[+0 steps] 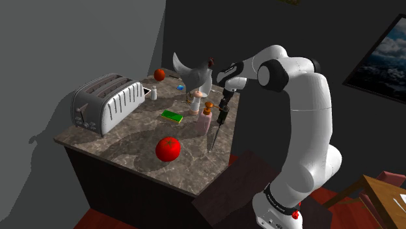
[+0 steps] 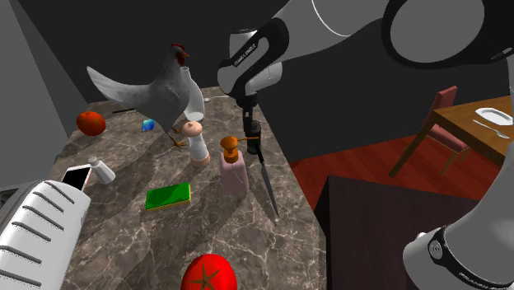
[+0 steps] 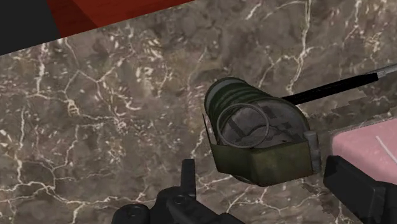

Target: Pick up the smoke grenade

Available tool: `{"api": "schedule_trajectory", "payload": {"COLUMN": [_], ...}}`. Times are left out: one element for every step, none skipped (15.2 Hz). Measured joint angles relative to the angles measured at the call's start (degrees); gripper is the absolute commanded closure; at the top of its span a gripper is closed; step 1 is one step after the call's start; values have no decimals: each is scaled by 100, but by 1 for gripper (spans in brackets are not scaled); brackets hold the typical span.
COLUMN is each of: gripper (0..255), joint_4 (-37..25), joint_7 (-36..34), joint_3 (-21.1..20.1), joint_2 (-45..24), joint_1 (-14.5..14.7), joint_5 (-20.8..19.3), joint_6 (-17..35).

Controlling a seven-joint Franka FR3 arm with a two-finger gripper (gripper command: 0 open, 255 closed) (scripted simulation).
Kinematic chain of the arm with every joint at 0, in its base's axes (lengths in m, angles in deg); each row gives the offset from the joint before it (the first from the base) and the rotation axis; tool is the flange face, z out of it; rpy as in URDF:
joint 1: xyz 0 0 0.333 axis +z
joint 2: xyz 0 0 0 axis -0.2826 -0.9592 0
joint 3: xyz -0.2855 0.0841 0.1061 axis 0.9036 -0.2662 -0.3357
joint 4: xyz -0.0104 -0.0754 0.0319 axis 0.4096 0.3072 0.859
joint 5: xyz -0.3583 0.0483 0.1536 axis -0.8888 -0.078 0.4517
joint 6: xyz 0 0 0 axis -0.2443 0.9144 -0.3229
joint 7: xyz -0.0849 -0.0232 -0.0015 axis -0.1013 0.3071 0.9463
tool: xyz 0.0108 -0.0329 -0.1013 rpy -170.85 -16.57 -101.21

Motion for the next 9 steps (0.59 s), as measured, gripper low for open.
{"api": "schedule_trajectory", "payload": {"gripper": [0,0,0,255,255,255,255,255,255], "joint_4": [-11,-18,-11,2,4,7,8,9,9], "joint_7": [6,25,32,35,34,34,33,33,33], "joint_3": [-17,-35,-47,-53,-55,-57,-57,-57,-58], "joint_2": [-56,-115,-152,-164,-170,-173,-174,-174,-174], "joint_1": [-9,-26,-33,-33,-32,-31,-30,-30,-30], "joint_5": [20,42,57,63,66,68,68,69,69], "joint_6": [46,96,138,163,175,180,183,184,184]}}
